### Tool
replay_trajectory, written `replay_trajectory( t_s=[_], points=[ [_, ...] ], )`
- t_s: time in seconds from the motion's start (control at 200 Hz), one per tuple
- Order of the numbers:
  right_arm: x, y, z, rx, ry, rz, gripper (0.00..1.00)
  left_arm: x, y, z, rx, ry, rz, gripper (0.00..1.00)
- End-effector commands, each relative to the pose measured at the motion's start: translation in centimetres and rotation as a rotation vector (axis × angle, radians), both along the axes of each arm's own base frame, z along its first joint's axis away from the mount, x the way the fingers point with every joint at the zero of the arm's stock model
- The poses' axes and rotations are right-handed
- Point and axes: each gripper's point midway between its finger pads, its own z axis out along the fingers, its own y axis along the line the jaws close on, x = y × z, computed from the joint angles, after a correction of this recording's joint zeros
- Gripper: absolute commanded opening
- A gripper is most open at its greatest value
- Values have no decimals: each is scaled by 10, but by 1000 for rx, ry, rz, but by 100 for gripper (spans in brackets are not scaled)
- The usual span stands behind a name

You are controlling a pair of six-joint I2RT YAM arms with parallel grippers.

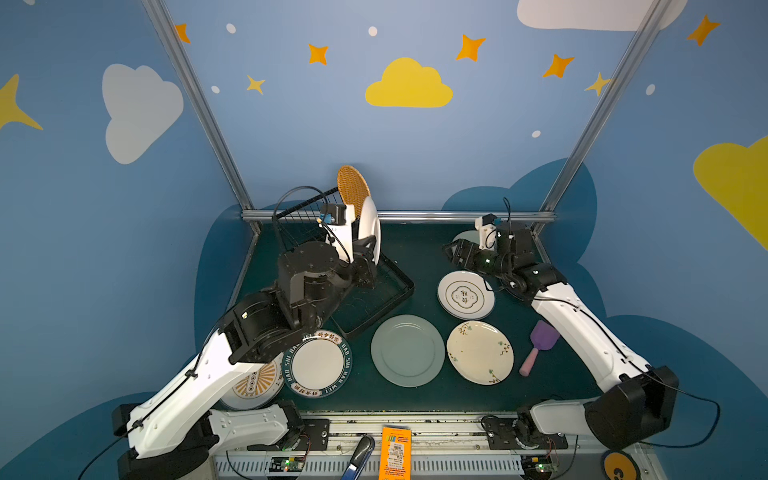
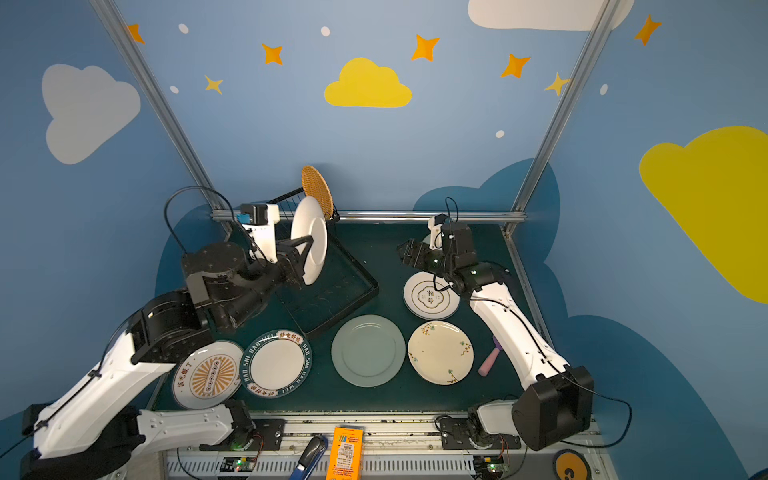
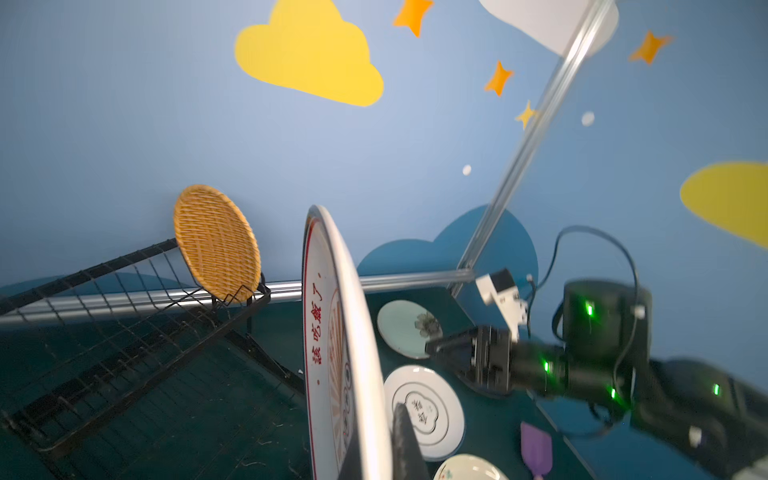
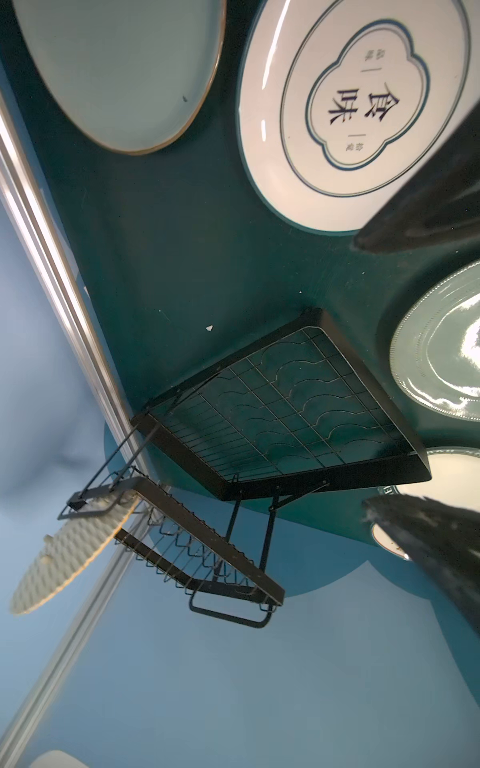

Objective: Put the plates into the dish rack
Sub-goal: 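Grasp the sunburst plate with the left gripper while the right releases and withdraws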

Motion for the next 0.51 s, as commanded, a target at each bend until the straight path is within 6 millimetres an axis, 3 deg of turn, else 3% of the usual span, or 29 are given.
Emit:
replay_trajectory(
  t_s=[0.0, 0.115, 0.31, 0.501],
  points=[
    [-7, 1, -1, -31, -90, 34, 89, 16, 21, 24, -210, 13, 121, 4],
    [-18, 2, -10, -13, -114, 56, 89, 37, 24, 31, -284, 43, 161, 4],
    [-49, 20, -24, 5, -40, 213, 89, 77, 36, 36, -335, 64, 245, 4],
    [-64, 27, -42, -72, -140, 223, 89, 120, 50, 38, -365, 67, 305, 4]
  ],
)
